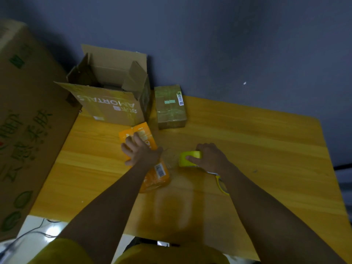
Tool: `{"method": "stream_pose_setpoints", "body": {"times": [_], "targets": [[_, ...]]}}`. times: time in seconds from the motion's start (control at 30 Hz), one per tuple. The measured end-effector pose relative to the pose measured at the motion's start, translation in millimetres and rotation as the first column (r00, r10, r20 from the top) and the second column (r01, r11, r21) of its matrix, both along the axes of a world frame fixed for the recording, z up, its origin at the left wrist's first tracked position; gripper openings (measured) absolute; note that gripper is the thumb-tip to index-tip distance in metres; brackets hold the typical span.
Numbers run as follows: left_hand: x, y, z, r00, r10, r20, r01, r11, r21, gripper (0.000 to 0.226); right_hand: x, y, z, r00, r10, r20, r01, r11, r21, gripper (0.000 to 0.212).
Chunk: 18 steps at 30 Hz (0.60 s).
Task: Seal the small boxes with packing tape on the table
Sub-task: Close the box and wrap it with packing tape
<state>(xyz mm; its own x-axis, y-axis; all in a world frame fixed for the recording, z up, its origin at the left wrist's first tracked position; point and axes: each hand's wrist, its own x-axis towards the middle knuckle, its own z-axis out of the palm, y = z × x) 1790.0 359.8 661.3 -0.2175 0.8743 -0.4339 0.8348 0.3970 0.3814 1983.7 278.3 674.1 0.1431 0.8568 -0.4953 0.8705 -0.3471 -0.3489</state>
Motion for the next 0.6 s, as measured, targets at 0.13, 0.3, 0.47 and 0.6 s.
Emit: {"method": "stream_pose_setpoints", "body": {"times": [0.13, 0.3, 0.47, 0.6], "targets": [[-23, -4, 2, 0.995, -0.014, 0.103, 0.003, 0.995, 0.103, 0.093, -4, -6, 21, 0.999, 0.025, -0.031, -0.022, 0.995, 0.099, 0.046], [-63, -4, -10, 0.854, -0.148, 0.499, 0.124, 0.989, 0.08, 0.096, -22, -2, 72, 0.996, 0.07, -0.057, -0.054, 0.969, 0.24, 0.042], [-84, -6, -21, 0.619, -0.14, 0.773, 0.211, 0.977, 0.007, 0.074, -63, 6, 101, 0.988, 0.149, 0.03, -0.152, 0.967, 0.204, 0.036], [-97, 4, -19, 0.629, -0.329, 0.705, 0.392, 0.916, 0.078, 0.065, -88, 9, 97, 0.991, 0.111, 0.07, -0.122, 0.973, 0.195, 0.038]]}}
